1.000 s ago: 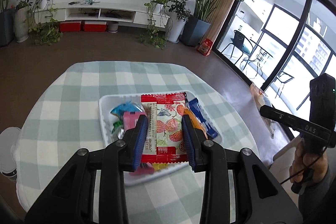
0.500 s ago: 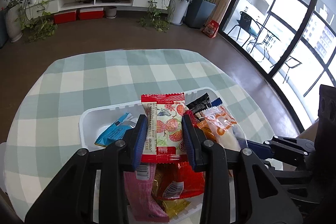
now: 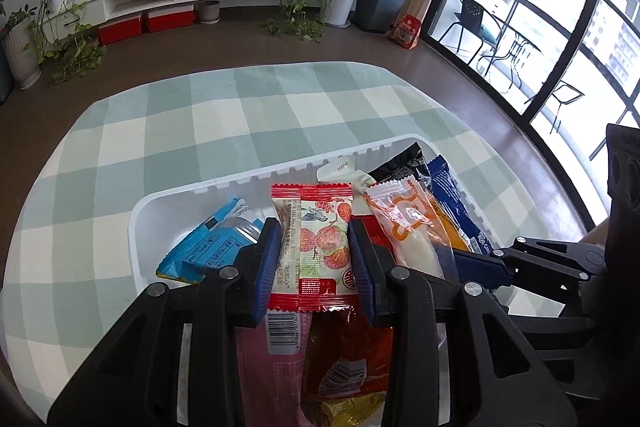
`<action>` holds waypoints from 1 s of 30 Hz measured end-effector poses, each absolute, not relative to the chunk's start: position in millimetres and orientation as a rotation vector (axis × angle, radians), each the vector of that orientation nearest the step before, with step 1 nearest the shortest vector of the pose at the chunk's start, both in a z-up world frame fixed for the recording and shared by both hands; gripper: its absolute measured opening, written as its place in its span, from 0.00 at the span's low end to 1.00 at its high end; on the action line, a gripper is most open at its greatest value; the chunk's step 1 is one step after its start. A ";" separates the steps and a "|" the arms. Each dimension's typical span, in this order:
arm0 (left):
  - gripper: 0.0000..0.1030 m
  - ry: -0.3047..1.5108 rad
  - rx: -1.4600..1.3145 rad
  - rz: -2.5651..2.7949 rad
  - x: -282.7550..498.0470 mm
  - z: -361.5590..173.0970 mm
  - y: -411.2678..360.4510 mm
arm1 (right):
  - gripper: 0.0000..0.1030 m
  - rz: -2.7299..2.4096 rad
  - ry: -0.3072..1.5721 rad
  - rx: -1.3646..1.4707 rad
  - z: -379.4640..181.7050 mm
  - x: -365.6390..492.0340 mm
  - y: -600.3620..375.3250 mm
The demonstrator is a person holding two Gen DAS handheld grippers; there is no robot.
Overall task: Organize snacks
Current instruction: 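Carry both packets over the white tray and lower them inside, then open both grippers and lift them away from the tray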
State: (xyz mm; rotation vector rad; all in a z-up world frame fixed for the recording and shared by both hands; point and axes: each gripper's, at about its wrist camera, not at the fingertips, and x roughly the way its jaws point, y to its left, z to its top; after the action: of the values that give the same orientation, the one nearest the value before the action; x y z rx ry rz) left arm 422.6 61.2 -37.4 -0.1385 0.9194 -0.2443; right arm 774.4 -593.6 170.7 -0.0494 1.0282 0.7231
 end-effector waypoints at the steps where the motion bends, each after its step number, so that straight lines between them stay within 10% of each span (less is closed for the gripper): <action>1: 0.32 0.920 -0.140 -0.243 422.9 -38.4 61.2 | 0.24 0.723 1.028 -0.049 169.5 775.1 -593.5; 15: 0.34 0.915 -0.169 -0.234 422.8 -49.4 66.9 | 0.25 0.728 1.030 -0.057 159.8 775.4 -589.8; 30: 0.57 0.833 -0.181 -0.264 403.8 -20.2 67.0 | 0.42 0.733 0.983 -0.045 176.7 769.7 -594.1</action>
State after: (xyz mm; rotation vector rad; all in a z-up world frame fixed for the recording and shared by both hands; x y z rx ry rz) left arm 403.8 67.0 -20.2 -0.1806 0.8331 -0.2638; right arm 769.7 -594.1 176.7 -0.0447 0.9833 0.7333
